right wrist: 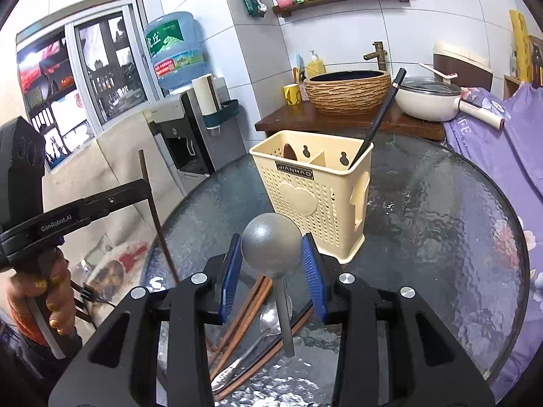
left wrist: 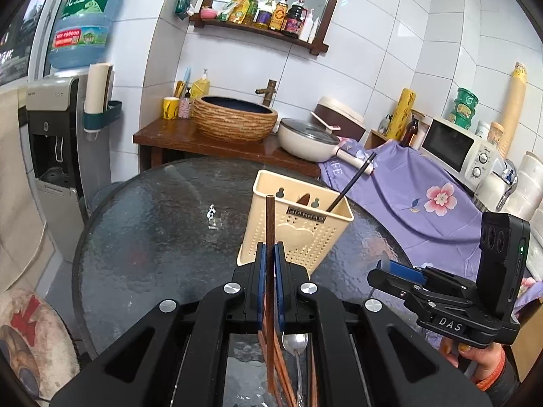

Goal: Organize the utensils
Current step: 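Carry the chopstick and grey spoon over the holder, lowering the chopstick in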

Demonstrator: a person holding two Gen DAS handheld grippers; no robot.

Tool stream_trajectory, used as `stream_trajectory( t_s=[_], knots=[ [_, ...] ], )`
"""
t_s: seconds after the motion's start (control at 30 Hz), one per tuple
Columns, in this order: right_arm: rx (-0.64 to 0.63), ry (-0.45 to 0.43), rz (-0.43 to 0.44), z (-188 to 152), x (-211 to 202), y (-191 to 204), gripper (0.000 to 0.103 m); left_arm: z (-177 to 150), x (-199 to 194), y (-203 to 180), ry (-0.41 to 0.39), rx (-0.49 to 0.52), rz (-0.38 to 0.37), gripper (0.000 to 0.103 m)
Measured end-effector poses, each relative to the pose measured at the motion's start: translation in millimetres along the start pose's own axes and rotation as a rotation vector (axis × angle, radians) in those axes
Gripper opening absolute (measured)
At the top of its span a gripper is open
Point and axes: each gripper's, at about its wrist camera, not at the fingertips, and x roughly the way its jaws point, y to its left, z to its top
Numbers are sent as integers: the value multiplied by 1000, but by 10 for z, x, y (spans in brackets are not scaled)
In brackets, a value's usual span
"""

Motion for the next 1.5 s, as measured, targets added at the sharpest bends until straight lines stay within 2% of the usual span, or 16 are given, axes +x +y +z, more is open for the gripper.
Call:
stream_trajectory(
  t_s=[0.43,0.53,0.7,0.87,0.97,1.07,1.23,1.5],
  knots=[
    [-20,-54,11,292,-124,46,37,329,-112,-130,-51,41,-22,5],
    [-18,-93,20,469,-188,42,37,526,-137,-191,-74,54,-26,5],
    [-43,-189,4,900,-317,101,37,1067,-229,-302,-146,61,-20,5],
    [-71,-307,-66,1420,-338,155,37,1624,-264,-420,-231,31,-9,5],
    [-82,-324,-96,1598,-222,156,37,1802,-126,-470,-244,21,6,5],
    [-67,-308,-121,1615,-42,95,37,1837,69,-487,-245,14,31,5],
    [-29,-253,-148,1410,292,-96,37,1682,465,-431,-231,17,85,5],
    [9,-183,-172,1039,635,-328,37,1207,1012,-226,-97,-18,76,5]
  ],
)
